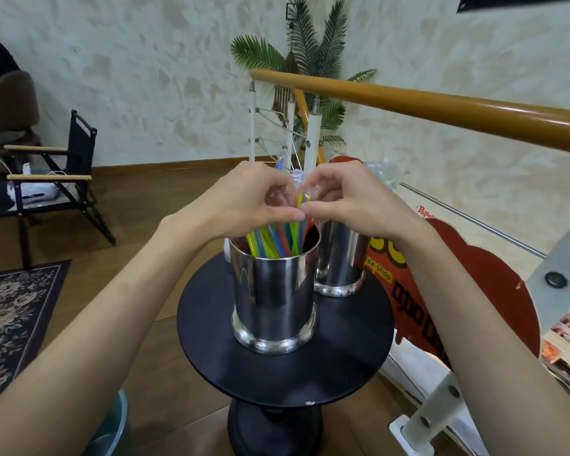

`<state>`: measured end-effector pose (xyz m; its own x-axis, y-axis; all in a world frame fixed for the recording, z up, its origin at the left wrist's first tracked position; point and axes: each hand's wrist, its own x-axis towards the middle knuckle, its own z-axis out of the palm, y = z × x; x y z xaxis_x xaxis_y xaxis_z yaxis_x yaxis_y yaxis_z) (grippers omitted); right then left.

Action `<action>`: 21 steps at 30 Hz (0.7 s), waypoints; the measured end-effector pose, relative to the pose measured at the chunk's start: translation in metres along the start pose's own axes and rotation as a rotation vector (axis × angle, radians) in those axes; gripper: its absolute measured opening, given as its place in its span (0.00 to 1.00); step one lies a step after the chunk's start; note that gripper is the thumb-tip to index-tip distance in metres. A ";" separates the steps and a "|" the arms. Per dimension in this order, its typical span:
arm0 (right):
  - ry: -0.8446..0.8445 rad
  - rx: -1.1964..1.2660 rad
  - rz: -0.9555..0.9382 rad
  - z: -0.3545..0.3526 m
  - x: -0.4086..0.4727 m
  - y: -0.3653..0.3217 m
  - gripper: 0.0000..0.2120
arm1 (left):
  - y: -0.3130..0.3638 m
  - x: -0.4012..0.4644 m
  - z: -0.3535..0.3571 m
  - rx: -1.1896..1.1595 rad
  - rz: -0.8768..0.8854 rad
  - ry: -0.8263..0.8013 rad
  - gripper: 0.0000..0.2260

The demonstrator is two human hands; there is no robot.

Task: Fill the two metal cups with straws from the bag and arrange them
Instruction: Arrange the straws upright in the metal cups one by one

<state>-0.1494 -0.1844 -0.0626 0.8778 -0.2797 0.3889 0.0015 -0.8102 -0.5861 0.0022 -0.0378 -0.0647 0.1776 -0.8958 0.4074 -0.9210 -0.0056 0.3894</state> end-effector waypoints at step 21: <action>0.105 0.105 -0.004 0.015 0.008 0.006 0.07 | -0.013 0.000 -0.002 -0.130 0.011 0.037 0.08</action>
<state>-0.1354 -0.1836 -0.0743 0.8229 -0.3330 0.4604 0.0599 -0.7550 -0.6530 0.0153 -0.0370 -0.0675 0.1827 -0.8784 0.4416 -0.8707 0.0640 0.4876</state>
